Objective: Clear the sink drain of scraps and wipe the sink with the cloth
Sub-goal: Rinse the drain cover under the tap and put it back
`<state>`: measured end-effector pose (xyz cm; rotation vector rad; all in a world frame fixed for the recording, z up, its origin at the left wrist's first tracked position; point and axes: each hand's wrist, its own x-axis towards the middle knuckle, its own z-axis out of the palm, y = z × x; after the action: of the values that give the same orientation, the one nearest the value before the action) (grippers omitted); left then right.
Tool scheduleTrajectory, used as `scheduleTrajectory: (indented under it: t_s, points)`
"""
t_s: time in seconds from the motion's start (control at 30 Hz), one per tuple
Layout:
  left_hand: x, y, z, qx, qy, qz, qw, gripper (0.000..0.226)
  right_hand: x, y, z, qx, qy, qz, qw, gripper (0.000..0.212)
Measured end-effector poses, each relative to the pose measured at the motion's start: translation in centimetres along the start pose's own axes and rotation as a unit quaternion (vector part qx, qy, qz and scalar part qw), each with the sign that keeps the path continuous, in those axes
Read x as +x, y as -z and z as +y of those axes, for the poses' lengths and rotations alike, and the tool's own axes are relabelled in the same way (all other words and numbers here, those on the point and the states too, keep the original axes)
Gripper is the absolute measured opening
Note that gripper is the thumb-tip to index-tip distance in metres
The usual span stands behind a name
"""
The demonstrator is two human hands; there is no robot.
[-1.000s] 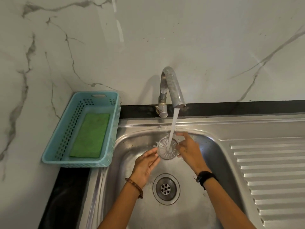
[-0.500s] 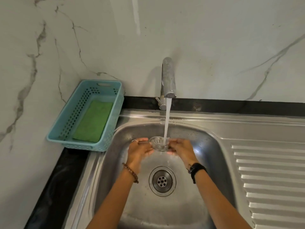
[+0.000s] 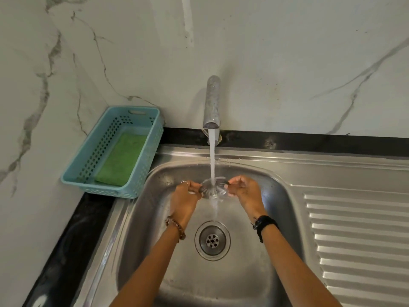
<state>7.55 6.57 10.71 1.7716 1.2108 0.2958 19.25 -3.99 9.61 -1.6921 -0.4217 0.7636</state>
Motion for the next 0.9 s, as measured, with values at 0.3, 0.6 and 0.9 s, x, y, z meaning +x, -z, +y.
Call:
scheduleTrajectory:
  t_s: [0.3, 0.6, 0.9]
  points:
    - [3.8, 2.3, 4.7, -0.042, -0.004, -0.021, 0.999, 0.021, -1.7, -0.7, -2.0, -0.305, 0.143, 0.009, 0.942, 0.011]
    - [4.5, 1.0, 10.5, -0.289, -0.028, -0.083, 0.953, 0.028, -2.4, -1.6, -1.2, 0.035, -0.052, 0.120, 0.991, 0.010]
    - [6.2, 2.1, 8.7, -0.124, -0.193, -0.149, 0.962, 0.033, -3.3, -3.4, -1.1, 0.042, -0.040, 0.147, 0.987, 0.010]
